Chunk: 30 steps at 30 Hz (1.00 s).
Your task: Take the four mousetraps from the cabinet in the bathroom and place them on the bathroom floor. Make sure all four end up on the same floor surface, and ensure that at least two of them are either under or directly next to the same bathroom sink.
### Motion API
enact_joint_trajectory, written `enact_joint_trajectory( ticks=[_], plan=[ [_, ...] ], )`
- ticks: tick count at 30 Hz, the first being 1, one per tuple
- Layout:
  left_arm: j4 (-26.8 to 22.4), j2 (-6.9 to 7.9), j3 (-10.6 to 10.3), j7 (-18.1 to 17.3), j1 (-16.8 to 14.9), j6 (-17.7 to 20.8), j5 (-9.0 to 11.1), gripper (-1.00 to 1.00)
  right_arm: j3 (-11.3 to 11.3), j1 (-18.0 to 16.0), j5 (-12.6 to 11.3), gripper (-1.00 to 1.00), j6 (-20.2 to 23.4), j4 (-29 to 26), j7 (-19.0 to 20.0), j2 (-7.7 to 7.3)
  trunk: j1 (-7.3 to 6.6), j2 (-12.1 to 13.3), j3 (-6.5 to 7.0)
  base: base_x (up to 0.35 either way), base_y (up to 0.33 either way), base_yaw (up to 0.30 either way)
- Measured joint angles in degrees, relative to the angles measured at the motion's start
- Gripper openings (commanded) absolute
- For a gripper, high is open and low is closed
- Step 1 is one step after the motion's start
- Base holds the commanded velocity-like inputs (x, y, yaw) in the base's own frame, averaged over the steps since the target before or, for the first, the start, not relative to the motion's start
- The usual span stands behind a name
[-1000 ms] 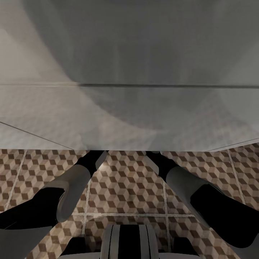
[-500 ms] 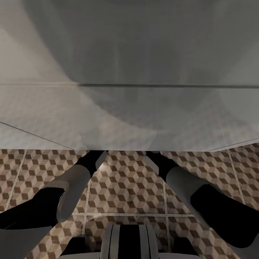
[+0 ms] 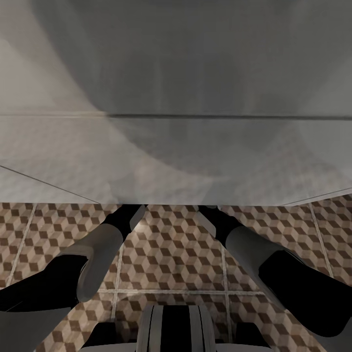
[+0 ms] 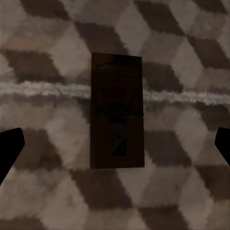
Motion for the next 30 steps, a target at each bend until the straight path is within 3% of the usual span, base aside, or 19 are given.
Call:
enact_joint_trajectory(
  ticks=[30],
  plan=[
    [0.1,0.0,0.0,0.1,0.0,0.0,0.0,1.0,0.0,0.0,0.0,1.0,0.5,0.0,-0.1,0.13,0.0,0.0,0.0,0.0,0.0,0.0]
  ],
)
